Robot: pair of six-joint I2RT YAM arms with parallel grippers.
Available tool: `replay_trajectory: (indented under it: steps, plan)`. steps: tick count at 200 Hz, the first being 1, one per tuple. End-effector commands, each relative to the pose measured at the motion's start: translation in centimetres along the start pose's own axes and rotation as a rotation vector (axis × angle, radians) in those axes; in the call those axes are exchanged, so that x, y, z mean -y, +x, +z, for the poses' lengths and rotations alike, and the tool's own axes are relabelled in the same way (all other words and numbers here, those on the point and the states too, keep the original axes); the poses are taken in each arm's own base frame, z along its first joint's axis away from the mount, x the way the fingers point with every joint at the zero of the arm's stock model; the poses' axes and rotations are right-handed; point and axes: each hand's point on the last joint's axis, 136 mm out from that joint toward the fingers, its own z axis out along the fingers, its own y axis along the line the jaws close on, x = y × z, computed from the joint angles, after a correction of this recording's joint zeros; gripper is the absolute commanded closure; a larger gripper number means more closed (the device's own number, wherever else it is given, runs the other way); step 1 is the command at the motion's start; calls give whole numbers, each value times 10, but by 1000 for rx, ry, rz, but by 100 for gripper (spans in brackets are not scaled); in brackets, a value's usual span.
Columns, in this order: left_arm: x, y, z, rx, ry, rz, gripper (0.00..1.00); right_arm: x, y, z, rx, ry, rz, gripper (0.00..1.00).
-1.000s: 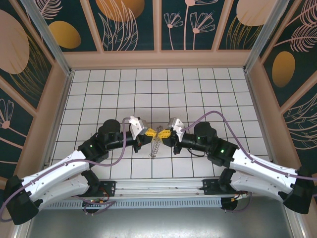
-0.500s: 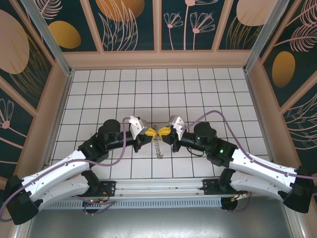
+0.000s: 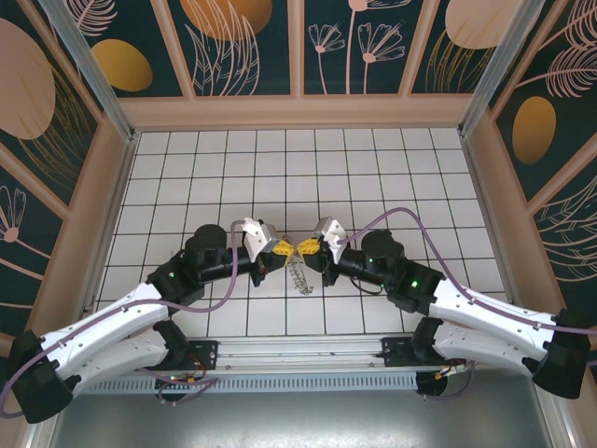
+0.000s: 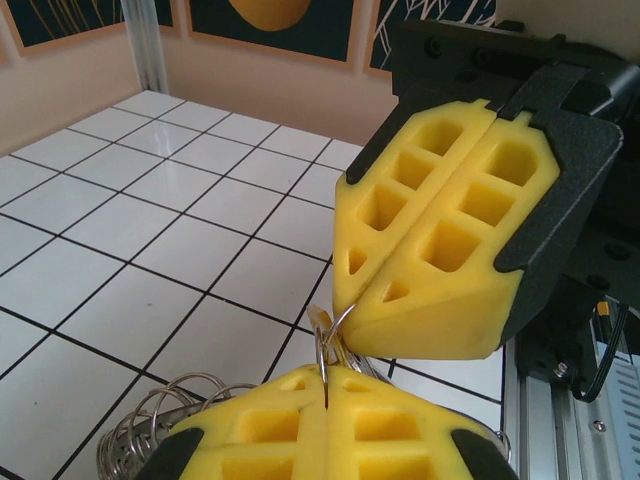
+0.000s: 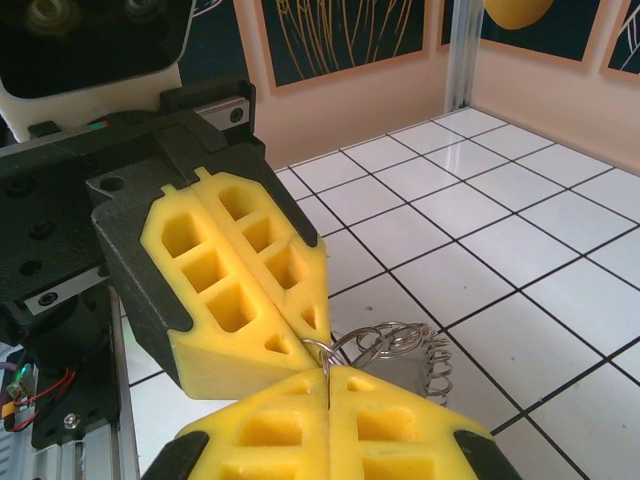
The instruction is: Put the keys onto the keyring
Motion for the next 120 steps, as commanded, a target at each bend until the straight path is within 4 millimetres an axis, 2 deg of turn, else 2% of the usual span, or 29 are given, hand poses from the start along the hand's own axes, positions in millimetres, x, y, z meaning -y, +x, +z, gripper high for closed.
replay_trajectory:
  steps: [1,120]
  plan:
    - [11,-18,-2,58,50,32,100,10,-20,0,54,62,11,100]
    - [13,-18,-3,63,59,34,100,13,-27,0,75,73,39,100]
